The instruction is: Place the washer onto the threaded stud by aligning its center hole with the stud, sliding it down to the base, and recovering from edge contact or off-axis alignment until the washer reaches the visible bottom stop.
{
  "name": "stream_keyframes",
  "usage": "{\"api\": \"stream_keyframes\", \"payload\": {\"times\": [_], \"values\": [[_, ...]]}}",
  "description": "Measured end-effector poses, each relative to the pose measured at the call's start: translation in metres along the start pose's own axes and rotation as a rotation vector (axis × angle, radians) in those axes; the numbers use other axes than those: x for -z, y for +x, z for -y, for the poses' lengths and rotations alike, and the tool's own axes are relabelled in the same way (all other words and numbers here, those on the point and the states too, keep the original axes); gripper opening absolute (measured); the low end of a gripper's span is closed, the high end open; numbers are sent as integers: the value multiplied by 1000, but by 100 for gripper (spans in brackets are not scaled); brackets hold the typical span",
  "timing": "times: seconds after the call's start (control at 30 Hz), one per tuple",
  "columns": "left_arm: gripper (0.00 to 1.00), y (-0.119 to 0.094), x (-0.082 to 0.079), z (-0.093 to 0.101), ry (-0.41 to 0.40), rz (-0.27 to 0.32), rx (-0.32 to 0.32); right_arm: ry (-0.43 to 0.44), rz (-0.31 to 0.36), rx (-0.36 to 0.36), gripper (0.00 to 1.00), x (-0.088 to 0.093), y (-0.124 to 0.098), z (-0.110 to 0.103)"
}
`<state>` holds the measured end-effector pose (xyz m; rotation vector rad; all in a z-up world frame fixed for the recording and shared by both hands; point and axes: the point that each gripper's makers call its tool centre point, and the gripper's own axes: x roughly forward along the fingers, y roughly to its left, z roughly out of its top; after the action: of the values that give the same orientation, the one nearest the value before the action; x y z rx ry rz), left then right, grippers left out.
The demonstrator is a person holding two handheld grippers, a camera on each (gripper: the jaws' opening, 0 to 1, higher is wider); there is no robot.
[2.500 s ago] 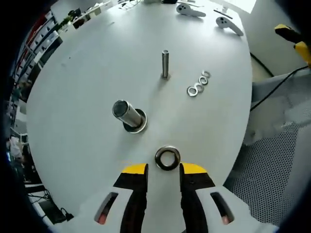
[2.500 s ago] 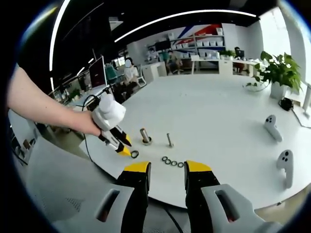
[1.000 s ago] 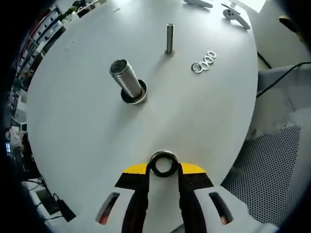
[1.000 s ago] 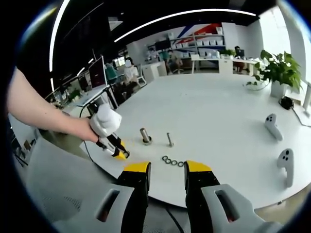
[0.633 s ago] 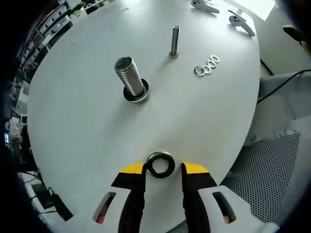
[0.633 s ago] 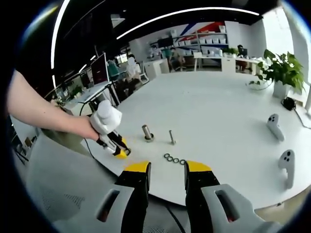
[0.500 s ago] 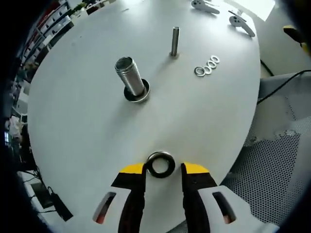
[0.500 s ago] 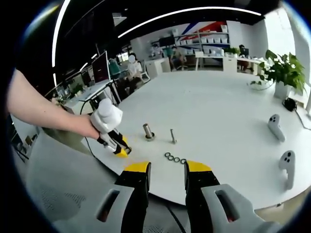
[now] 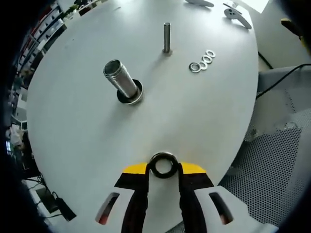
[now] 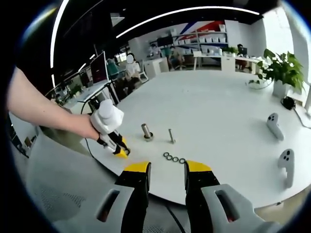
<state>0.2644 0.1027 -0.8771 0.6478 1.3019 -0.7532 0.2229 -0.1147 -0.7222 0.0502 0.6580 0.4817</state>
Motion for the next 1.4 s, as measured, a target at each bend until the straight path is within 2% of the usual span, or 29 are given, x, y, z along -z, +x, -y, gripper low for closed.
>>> {"api": "stream_keyframes", "payload": {"times": [0.13, 0.17, 0.2, 0.23, 0.37, 0.57, 0.67, 0.83, 1.17, 1.4], "values": [[21, 0, 0, 0, -22, 3, 5, 8, 7, 6, 30, -1, -1, 1], [21, 0, 1, 0, -28, 14, 3, 10, 9, 8, 30, -1, -1, 1], [21, 0, -1, 0, -75, 62, -7, 12, 11, 9, 30, -2, -1, 2], [21, 0, -1, 0, -105, 85, -12, 15, 14, 12, 30, -2, -1, 2], [20, -2, 2, 0, -86, 111, -15, 30, 33, 23, 30, -4, -3, 4], [20, -1, 0, -1, -80, 50, -11, 20, 24, 18, 30, -3, -2, 2], [20, -1, 1, -1, -86, 42, -18, 29, 33, 22, 30, -4, -3, 3], [19, -2, 3, 0, -59, 50, -10, 24, 28, 20, 30, -4, -3, 2], [19, -3, 3, 1, -57, 59, -2, 21, 24, 21, 30, -4, -3, 2], [19, -12, 0, -11, -43, 72, -17, 29, 33, 24, 30, -5, -3, 3]]}}
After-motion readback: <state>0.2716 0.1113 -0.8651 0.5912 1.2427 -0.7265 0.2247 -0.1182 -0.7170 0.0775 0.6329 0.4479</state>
